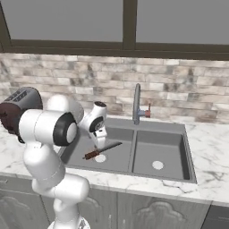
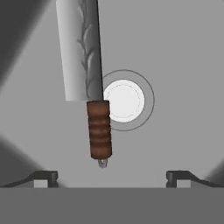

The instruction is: Move the cutting board and knife to the sink. Then move spray from the cabinet to the counter.

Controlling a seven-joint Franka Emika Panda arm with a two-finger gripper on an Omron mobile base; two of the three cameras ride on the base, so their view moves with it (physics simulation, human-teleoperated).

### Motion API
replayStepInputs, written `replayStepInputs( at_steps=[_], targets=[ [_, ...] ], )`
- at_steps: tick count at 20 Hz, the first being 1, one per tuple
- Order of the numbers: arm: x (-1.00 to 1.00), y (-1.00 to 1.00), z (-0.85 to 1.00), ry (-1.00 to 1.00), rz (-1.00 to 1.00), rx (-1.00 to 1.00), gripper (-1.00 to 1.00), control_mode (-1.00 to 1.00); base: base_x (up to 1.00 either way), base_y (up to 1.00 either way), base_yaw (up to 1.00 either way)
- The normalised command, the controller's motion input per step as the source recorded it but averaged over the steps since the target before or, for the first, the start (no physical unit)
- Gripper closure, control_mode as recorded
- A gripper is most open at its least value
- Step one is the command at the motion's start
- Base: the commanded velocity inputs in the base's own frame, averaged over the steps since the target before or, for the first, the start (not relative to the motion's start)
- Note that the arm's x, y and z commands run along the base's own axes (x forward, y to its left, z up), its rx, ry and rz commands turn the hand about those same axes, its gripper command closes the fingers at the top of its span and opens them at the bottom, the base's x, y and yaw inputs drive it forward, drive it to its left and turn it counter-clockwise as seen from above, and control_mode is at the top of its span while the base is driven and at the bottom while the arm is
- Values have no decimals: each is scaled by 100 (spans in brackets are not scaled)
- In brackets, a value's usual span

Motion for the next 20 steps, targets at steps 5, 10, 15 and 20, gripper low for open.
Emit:
replayStepInputs(
  at_steps=[5, 10, 15, 20],
  targets=[
    [-56, 0, 80, 0, 0, 0, -100, -100, 0, 0, 0],
    [-74, 0, 78, 0, 0, 0, -100, -100, 0, 0, 0],
    [-99, 0, 91, -5, 0, 0, -100, -100, 0, 0, 0],
    [-84, 0, 69, -21, 11, -4, -100, -100, 0, 0, 0]
  ],
)
